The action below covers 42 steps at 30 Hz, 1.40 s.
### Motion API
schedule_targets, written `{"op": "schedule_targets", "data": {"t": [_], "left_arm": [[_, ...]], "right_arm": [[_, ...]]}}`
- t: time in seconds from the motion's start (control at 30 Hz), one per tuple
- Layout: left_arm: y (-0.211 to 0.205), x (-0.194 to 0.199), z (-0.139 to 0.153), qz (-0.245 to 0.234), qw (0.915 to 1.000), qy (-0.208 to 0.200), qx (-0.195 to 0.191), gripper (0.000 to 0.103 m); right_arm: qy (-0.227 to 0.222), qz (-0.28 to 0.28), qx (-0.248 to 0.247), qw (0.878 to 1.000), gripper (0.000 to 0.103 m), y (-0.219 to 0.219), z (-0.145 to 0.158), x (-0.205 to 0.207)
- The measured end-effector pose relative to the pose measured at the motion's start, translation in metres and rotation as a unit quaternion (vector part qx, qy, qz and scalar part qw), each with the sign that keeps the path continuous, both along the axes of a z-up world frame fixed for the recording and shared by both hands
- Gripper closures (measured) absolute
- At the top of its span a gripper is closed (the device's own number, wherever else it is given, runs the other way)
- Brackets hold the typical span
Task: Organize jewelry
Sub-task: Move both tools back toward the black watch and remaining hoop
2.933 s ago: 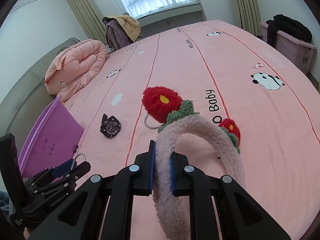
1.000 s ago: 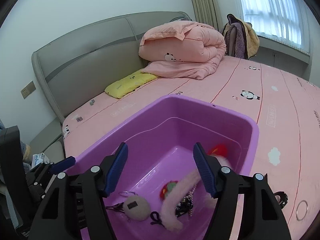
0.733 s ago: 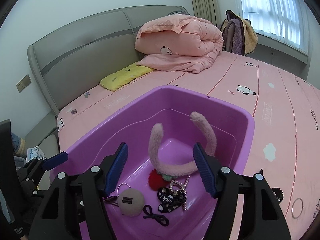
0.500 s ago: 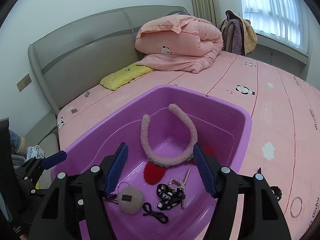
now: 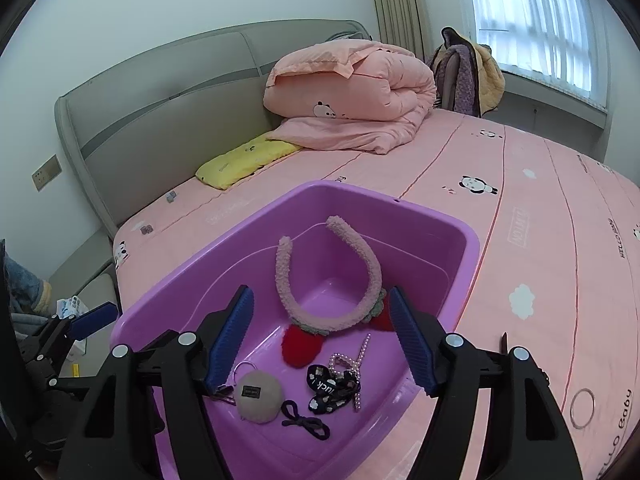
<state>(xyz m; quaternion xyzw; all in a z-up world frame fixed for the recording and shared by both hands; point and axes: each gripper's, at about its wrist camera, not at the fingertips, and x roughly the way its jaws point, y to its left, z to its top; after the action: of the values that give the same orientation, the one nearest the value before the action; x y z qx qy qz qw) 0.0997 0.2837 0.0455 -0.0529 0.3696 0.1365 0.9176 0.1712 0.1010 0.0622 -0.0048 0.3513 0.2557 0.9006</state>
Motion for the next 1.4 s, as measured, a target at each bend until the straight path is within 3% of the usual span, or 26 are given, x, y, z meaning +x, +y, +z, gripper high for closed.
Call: {"op": "schedule_targets", "data": {"t": [0.63, 1.4], "left_arm": [[-0.022, -0.026, 0.017, 0.002, 0.9998, -0.015, 0.008, 0.007], [-0.101, -0.046, 0.029, -0.053, 0.9984, -0.019, 0.005, 0.006]], "right_arm": [[-0.027, -0.021, -0.001, 0.999, 0.029, -0.034, 0.016, -0.034], [-0.035, -0.109, 0.017, 0.993, 0.027, -0.152, 0.014, -0.086]]}}
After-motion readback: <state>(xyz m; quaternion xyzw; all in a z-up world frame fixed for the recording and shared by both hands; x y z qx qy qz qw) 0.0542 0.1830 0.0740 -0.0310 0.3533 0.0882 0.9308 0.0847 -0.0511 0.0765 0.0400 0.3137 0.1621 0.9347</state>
